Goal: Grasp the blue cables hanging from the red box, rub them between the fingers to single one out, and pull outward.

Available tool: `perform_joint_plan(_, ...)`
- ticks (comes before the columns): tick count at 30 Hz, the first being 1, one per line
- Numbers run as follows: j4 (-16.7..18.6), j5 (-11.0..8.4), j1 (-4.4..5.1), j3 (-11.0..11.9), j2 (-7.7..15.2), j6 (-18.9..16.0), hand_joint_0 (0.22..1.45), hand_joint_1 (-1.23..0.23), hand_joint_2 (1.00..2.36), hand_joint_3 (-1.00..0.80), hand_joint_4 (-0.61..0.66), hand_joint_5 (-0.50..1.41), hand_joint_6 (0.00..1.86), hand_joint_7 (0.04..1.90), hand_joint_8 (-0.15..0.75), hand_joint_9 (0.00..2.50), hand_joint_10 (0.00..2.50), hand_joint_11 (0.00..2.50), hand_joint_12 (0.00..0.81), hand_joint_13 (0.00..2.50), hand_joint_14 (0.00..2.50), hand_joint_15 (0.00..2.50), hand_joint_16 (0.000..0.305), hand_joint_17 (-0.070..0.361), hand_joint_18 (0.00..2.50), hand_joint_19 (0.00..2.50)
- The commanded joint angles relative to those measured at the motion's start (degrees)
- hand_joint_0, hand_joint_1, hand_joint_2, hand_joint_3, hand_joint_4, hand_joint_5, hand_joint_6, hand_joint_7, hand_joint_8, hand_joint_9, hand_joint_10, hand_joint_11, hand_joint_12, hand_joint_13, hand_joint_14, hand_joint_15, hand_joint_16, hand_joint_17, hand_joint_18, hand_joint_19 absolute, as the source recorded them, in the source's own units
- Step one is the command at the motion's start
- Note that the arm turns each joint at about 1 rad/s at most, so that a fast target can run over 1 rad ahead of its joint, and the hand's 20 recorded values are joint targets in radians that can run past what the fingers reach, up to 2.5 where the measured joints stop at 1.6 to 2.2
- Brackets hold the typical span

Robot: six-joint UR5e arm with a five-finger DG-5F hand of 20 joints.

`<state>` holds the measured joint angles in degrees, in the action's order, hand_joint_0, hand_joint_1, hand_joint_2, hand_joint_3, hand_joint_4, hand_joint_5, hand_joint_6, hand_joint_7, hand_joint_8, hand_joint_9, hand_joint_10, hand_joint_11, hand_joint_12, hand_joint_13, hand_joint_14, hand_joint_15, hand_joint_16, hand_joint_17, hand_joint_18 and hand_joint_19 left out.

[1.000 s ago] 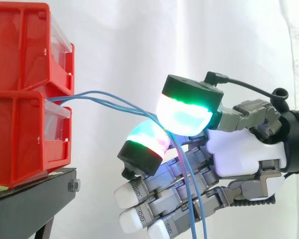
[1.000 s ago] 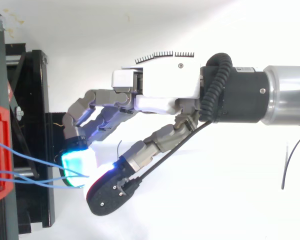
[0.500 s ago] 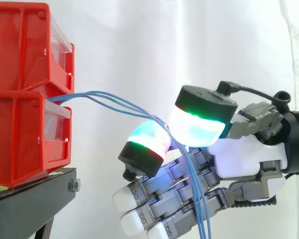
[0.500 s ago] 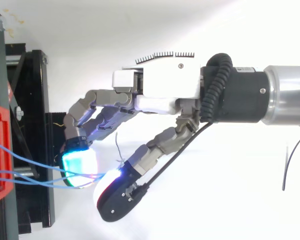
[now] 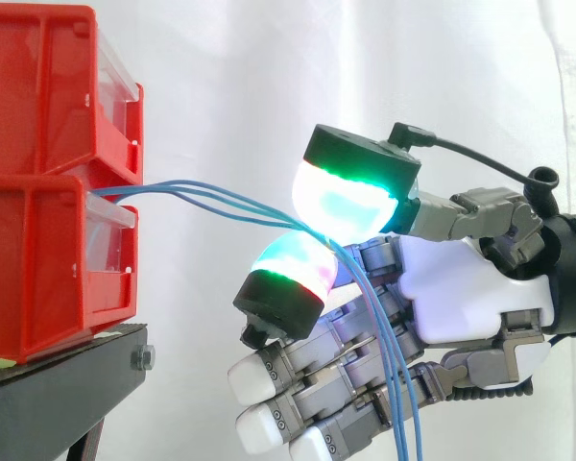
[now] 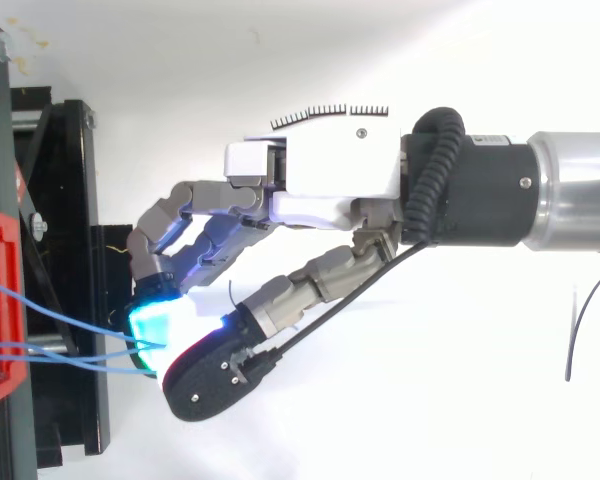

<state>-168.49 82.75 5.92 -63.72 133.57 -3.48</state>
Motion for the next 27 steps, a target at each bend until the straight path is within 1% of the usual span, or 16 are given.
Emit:
perform_joint_plan(1,0.0,0.04,-0.03,0.0,0.0,0.0,0.64,-0.8,1.02,-0.21,0.03,-0.15,0.91,1.15,0.326,0.75,0.01,0.26,0.366,0.63,0.01,0.22,0.04,0.091,0.63,0.23)
perform_joint_plan(5,0.0,0.04,-0.03,0.0,0.0,0.0,0.68,-0.85,1.02,-0.11,-0.07,-0.16,0.93,1.17,0.323,0.74,0.01,0.27,0.373,0.63,0.01,0.22,0.041,0.092,0.64,0.23)
perform_joint_plan(6,0.0,0.04,-0.03,0.0,-0.1,0.0,0.69,-0.87,1.02,-0.11,-0.08,-0.17,0.93,1.18,0.322,0.73,0.01,0.26,0.375,0.63,0.01,0.21,0.041,0.092,0.64,0.22)
perform_joint_plan(8,0.0,0.04,-0.03,0.0,-0.1,0.0,0.72,-0.9,1.02,-0.11,-0.07,-0.18,0.93,1.23,0.318,0.71,0.01,0.26,0.374,0.62,0.01,0.21,0.041,0.092,0.63,0.22)
perform_joint_plan(12,0.0,0.04,-0.03,0.0,-0.1,0.0,0.78,-0.91,1.02,-0.22,-0.08,-0.19,0.94,1.12,0.308,0.69,0.01,0.26,0.37,0.6,0.01,0.21,0.041,0.092,0.6,0.23)
perform_joint_plan(14,0.0,0.04,-0.03,0.0,0.0,0.0,0.8,-0.9,1.01,-0.3,-0.08,-0.19,0.93,1.07,0.302,0.69,0.01,0.25,0.367,0.6,0.01,0.21,0.041,0.091,0.59,0.23)
perform_joint_plan(18,0.0,0.04,-0.03,0.0,0.0,0.0,0.82,-0.91,1.01,-0.38,-0.1,-0.2,0.93,1.06,0.301,0.68,0.01,0.24,0.366,0.59,0.01,0.21,0.04,0.091,0.57,0.23)
perform_joint_plan(22,0.0,0.04,-0.03,0.0,0.0,0.0,0.84,-0.92,1.01,-0.42,-0.13,-0.2,0.92,1.08,0.295,0.68,0.01,0.25,0.363,0.59,0.01,0.21,0.04,0.09,0.56,0.24)
perform_joint_plan(24,0.0,0.04,-0.03,0.0,0.0,0.0,0.84,-0.92,1.01,-0.44,-0.13,-0.2,0.92,1.09,0.297,0.68,0.01,0.24,0.361,0.58,0.01,0.2,0.04,0.09,0.55,0.24)
perform_joint_plan(27,0.0,0.04,-0.03,0.0,0.0,0.0,0.85,-0.92,1.0,-0.45,-0.12,-0.19,0.92,1.04,0.293,0.68,0.01,0.24,0.362,0.58,0.01,0.21,0.04,0.089,0.55,0.24)
